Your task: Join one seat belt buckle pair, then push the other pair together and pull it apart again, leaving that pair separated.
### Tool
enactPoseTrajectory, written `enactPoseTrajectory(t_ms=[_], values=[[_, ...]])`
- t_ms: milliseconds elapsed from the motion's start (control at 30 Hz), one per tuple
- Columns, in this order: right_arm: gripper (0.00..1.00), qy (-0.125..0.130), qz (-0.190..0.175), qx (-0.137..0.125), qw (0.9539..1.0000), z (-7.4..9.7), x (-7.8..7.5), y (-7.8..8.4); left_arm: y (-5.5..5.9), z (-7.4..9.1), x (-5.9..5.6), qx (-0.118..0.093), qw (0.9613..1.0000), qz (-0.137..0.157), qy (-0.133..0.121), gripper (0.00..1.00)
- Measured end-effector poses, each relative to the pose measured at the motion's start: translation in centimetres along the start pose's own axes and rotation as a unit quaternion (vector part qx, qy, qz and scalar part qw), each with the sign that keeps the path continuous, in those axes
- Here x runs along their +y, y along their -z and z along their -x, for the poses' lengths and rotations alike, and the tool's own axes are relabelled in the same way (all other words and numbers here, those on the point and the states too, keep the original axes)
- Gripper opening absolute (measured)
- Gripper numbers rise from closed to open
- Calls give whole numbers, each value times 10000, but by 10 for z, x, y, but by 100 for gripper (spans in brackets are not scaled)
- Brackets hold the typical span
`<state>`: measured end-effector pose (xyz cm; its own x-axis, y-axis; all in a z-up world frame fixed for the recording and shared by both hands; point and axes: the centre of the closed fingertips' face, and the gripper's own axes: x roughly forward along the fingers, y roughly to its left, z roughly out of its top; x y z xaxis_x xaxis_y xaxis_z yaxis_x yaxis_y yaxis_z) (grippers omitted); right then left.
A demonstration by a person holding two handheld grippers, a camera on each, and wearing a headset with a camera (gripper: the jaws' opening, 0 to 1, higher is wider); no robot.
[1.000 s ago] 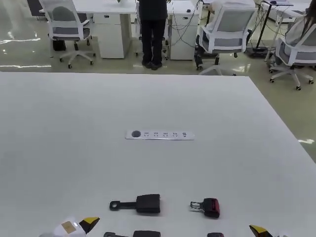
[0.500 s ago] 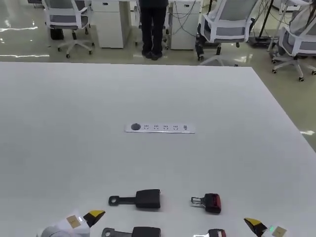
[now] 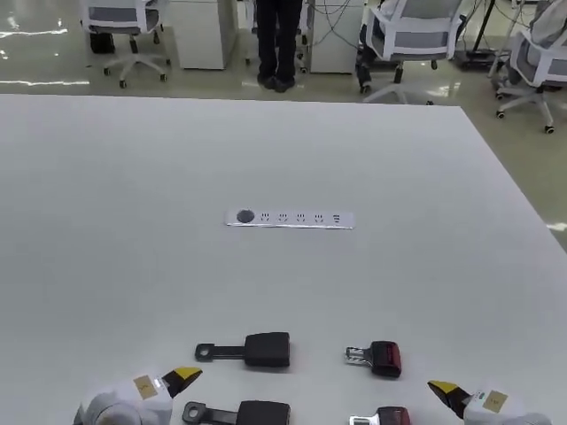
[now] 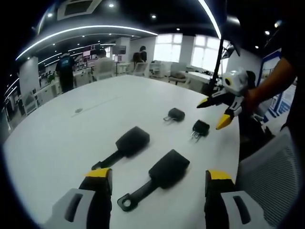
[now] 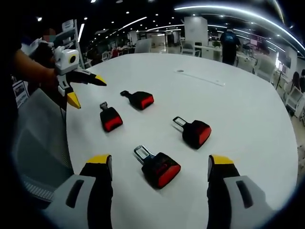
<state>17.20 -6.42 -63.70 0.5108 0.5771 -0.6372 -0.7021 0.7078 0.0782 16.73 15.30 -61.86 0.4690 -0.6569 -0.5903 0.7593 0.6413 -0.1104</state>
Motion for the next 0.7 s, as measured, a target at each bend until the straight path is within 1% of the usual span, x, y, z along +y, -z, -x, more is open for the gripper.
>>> enactPoseTrajectory(t_ms=[67, 133, 233, 400, 467, 533, 567, 600, 700], values=[[80, -83, 26, 29, 10000, -2, 0, 1, 0, -2, -1, 25, 10000, -4, 77, 81], [79, -182, 151, 109, 9997, -4, 1, 3, 1, -4, -2, 48, 9999, -36, 124, 81], [79, -362, 263, 205, 9988, -6, 2, 7, 4, -8, -3, 123, 9994, -191, 251, 80], [77, -504, 357, 278, 9977, -11, -3, 14, 4, -16, -8, 251, 9978, -423, 454, 78], [76, -546, 379, 303, 9973, -12, -2, 15, 4, -20, -9, 289, 9969, -509, 524, 77], [76, -638, 361, 334, 9968, -13, -1, 16, 7, -22, -10, 398, 9954, -624, 611, 76], [76, -716, 410, 381, 9959, -13, 0, 18, 9, -24, -11, 459, 9938, -738, 688, 76], [75, -755, 482, 427, 9951, -14, 0, 19, 9, -27, -13, 490, 9924, -837, 752, 75], [75, -869, 542, 509, 9934, -16, 0, 21, 10, -31, -16, 588, 9892, -992, 908, 73]])
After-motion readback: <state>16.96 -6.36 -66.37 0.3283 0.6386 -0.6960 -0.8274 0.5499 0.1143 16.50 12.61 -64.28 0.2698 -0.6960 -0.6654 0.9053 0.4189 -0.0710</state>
